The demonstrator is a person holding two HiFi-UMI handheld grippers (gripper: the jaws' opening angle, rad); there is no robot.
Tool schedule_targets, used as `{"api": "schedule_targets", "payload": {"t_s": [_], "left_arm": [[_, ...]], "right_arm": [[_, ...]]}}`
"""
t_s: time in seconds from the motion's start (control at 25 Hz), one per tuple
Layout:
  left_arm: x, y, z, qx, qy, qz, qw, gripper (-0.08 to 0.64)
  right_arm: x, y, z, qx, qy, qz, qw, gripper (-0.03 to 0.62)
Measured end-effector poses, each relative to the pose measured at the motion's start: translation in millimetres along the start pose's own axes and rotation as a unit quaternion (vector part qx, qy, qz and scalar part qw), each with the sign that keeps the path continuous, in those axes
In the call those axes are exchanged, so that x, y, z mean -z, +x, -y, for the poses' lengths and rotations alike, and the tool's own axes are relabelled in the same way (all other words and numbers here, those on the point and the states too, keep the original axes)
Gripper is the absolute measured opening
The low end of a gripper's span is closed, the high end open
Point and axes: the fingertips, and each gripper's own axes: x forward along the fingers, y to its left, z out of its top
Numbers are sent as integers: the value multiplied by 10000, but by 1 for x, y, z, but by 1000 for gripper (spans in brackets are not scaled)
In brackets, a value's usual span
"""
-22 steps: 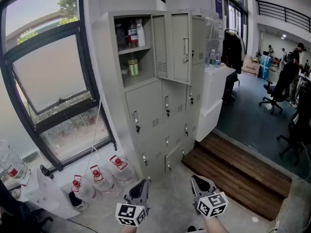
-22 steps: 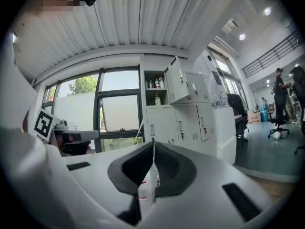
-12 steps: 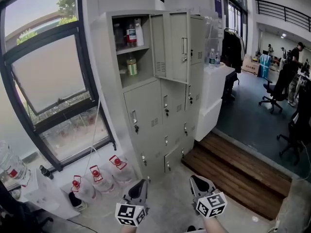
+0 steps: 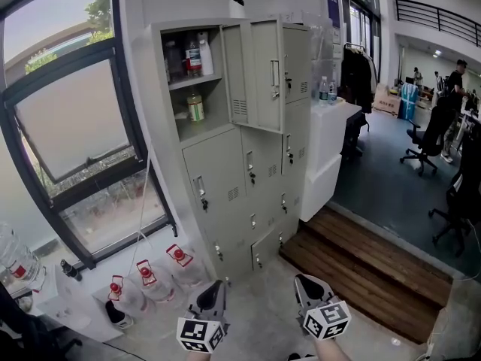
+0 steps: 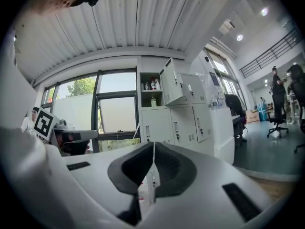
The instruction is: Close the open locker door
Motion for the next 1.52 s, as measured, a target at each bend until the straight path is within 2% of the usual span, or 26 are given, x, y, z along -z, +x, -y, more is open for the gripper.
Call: {"api": "schedule_targets", "payload": {"t_s": [0.84,1.16,1.52], "left_arm": [[-6,94,93,-716,54,91,9974,12],[-4,125,79,-816,15,154,9965,12],[7,194,28,-513,-78,116,9986,12]], "right_arm": [[-10,9,132,-740,113,-197,9970,17],[-5,38,149,-854,138,-261,9959,17],[-1,110,165,-649,62,-313,9974,17]]}}
